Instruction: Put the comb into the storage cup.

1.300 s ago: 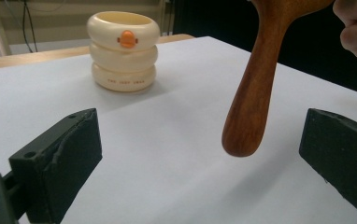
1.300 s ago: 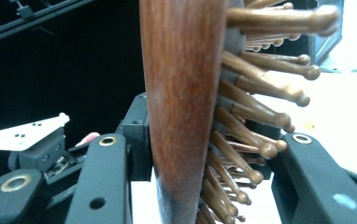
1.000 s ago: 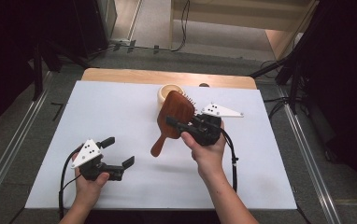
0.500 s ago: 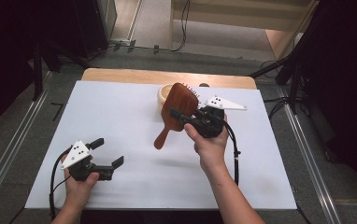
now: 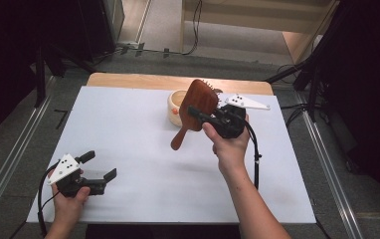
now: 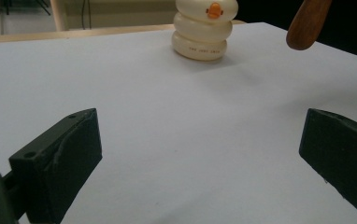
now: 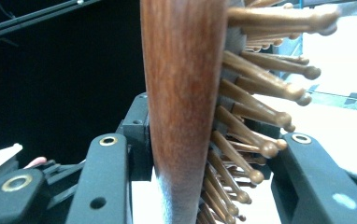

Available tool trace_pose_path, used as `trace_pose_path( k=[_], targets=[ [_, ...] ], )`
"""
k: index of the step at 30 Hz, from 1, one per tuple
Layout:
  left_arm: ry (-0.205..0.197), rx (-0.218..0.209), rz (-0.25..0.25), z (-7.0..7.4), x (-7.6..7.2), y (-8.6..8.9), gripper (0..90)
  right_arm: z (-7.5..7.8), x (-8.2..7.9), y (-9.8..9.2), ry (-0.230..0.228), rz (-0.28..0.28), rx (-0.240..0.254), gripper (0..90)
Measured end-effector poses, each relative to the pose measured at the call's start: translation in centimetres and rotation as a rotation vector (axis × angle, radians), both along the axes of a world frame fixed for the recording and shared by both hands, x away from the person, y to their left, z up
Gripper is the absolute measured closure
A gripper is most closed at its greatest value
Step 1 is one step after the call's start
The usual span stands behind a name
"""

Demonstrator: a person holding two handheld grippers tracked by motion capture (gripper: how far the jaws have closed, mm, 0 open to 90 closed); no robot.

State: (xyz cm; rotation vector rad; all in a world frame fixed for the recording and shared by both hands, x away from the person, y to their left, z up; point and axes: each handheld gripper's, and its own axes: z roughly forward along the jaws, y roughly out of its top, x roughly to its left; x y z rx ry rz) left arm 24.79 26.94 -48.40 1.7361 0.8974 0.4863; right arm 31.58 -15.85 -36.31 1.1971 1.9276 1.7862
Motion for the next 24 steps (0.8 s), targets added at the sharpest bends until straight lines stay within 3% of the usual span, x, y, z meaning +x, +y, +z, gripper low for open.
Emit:
trace_pose_path(
  k=[7,14,24],
  targets=[
    [-0.005,0.008,0.023,0.0,-0.2,1.0,0.0,0.5,0.7,-0.5,-0.003,-0.024,-0.004,52.8],
    [-0.007,0.018,0.026,-0.4,-0.2,0.7,0.0,1.2,1.6,-1.1,-0.015,-0.048,0.002,52.9],
    [0.004,-0.007,0.033,-0.6,-0.2,1.1,0.0,1.6,2.9,-1.9,-0.018,-0.076,0.011,53.0]
  ],
)
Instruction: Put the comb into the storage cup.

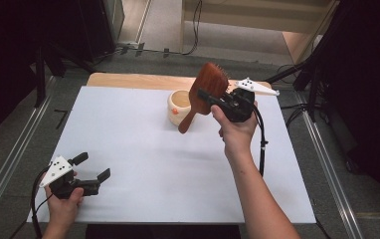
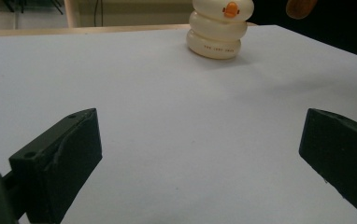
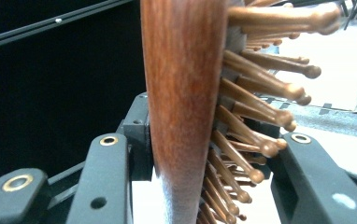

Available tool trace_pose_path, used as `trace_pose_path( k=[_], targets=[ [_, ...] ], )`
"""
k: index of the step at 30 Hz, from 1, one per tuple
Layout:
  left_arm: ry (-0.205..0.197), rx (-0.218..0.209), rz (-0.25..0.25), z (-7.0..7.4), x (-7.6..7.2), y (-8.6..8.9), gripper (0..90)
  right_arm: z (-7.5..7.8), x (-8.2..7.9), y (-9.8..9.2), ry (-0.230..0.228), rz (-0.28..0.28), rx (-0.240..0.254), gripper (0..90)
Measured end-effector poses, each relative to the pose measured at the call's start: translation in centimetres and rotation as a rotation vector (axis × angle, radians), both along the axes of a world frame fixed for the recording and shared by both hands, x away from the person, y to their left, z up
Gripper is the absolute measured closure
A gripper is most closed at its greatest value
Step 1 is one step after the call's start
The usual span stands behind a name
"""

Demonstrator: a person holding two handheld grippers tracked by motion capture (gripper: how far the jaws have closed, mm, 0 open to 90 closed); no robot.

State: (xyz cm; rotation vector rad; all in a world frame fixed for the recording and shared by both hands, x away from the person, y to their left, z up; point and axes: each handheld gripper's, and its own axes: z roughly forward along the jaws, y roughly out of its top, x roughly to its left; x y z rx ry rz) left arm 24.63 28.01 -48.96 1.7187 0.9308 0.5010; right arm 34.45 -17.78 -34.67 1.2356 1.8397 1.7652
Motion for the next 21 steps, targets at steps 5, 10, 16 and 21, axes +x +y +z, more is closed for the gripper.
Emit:
trace_pose_path(
  k=[5,10,16,21],
  targets=[
    [-0.001,-0.009,0.005,0.0,0.0,0.0,0.0,-0.2,0.7,-0.4,0.000,-0.005,0.023,53.1],
    [-0.003,-0.007,0.008,-0.1,0.0,0.0,0.0,-0.3,1.4,-0.8,-0.014,0.010,0.044,53.2],
    [0.002,-0.006,0.011,-0.1,0.0,0.0,0.0,-0.4,2.0,-1.2,-0.051,-0.001,0.044,53.2],
    [0.000,-0.009,0.010,-0.1,0.0,0.0,0.0,-0.1,2.4,-1.3,-0.058,-0.009,0.056,53.2]
  ],
)
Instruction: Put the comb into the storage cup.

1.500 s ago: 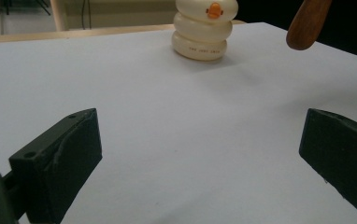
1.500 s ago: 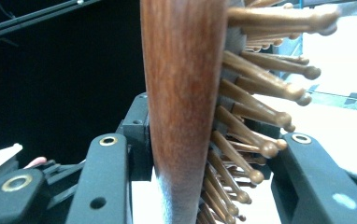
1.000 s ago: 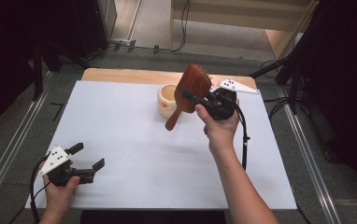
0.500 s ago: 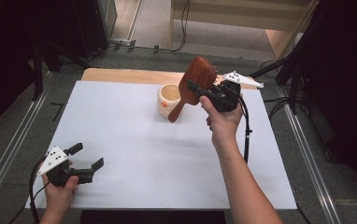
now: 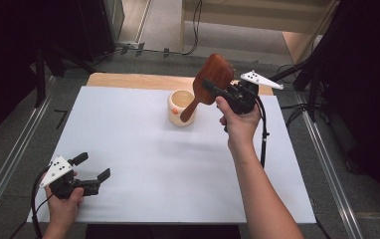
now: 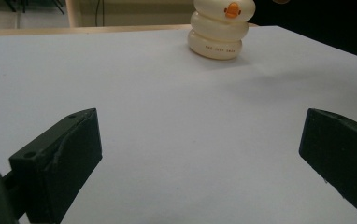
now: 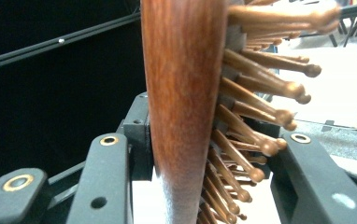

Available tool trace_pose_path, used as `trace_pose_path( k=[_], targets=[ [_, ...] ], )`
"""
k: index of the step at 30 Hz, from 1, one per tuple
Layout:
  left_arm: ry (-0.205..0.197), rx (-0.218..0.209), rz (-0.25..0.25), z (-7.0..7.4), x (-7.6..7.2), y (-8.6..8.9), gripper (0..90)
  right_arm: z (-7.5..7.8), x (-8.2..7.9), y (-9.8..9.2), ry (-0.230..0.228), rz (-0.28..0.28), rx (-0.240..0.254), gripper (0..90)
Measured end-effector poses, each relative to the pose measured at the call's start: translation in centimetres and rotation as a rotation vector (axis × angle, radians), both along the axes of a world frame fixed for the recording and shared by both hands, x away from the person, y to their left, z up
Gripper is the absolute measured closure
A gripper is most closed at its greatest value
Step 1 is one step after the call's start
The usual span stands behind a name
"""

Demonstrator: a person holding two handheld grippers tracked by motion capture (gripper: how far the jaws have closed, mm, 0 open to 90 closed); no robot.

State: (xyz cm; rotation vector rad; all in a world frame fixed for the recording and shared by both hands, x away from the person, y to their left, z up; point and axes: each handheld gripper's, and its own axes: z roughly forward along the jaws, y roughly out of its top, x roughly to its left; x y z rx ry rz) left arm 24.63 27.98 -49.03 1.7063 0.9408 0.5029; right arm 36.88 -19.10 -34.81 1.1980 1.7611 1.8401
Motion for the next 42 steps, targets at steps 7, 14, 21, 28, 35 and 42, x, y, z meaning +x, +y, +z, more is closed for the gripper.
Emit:
trace_pose_path(
  k=[7,14,21,28,35,42],
  targets=[
    [0.001,0.005,-0.005,0.0,0.0,-0.1,0.0,0.5,0.5,0.2,0.003,-0.006,-0.009,53.2],
    [-0.001,0.003,-0.009,0.0,0.0,-0.1,0.0,0.7,1.6,0.7,-0.007,-0.027,-0.016,53.1],
    [0.000,0.003,-0.012,0.0,0.0,-0.1,0.0,0.9,2.4,0.7,-0.014,-0.042,-0.018,53.1],
    [0.001,0.003,-0.014,0.0,0.0,-0.1,0.0,1.2,3.1,0.8,-0.015,-0.064,-0.022,53.1],
    [-0.003,0.004,-0.013,0.0,0.0,-0.1,0.0,1.5,3.8,1.0,-0.014,-0.073,-0.029,53.0],
    [-0.004,0.008,-0.016,0.0,0.0,-0.2,0.0,1.8,4.5,1.3,-0.029,-0.084,-0.042,53.0]
  ],
)
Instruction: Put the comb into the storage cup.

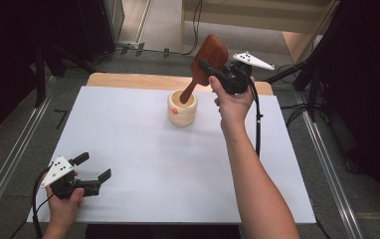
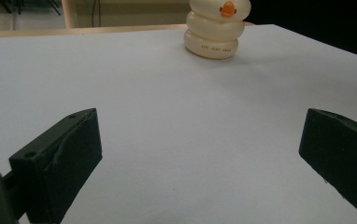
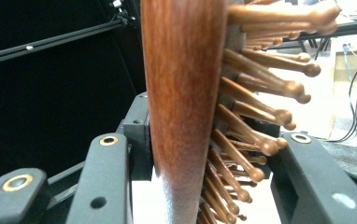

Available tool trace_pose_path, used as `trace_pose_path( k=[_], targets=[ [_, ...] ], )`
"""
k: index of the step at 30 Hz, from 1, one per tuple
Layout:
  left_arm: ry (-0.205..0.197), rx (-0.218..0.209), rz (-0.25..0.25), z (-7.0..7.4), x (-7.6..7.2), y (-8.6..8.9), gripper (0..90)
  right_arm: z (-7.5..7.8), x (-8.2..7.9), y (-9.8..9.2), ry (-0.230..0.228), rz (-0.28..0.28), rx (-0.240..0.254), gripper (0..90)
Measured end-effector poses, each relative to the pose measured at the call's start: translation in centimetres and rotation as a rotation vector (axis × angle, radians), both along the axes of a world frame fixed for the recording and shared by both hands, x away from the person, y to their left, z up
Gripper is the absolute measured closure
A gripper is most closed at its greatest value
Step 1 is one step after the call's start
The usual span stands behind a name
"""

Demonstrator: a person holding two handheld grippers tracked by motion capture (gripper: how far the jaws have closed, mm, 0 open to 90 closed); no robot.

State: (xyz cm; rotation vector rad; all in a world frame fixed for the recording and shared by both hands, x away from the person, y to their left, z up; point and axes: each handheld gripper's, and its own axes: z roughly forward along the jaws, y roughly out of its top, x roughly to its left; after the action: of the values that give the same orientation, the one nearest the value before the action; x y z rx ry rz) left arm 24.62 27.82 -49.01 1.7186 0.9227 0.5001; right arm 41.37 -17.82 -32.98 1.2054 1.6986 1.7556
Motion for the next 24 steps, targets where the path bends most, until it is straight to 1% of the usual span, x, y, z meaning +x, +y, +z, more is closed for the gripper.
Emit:
trace_pose_path(
  k=[5,8,11,13,17,24],
  targets=[
    [-0.001,-0.003,-0.001,0.0,0.0,0.0,0.0,0.1,0.4,0.2,0.003,-0.004,0.000,53.0],
    [-0.001,0.000,-0.001,0.0,0.0,0.0,0.0,0.0,0.9,0.4,-0.013,-0.015,-0.013,53.0],
    [-0.003,0.002,-0.002,0.0,0.0,0.0,0.0,-0.2,1.1,0.4,-0.015,-0.018,-0.016,53.0],
    [-0.004,0.000,-0.003,0.0,0.0,0.0,0.0,-0.4,1.3,0.4,-0.006,-0.029,-0.024,53.0],
    [-0.002,0.001,-0.002,0.0,0.0,0.1,0.0,-0.9,1.7,0.6,-0.006,-0.034,-0.035,52.9],
    [-0.003,0.000,-0.002,0.0,0.0,0.1,0.0,-1.9,2.3,1.0,0.020,-0.041,-0.046,52.7]
  ],
)
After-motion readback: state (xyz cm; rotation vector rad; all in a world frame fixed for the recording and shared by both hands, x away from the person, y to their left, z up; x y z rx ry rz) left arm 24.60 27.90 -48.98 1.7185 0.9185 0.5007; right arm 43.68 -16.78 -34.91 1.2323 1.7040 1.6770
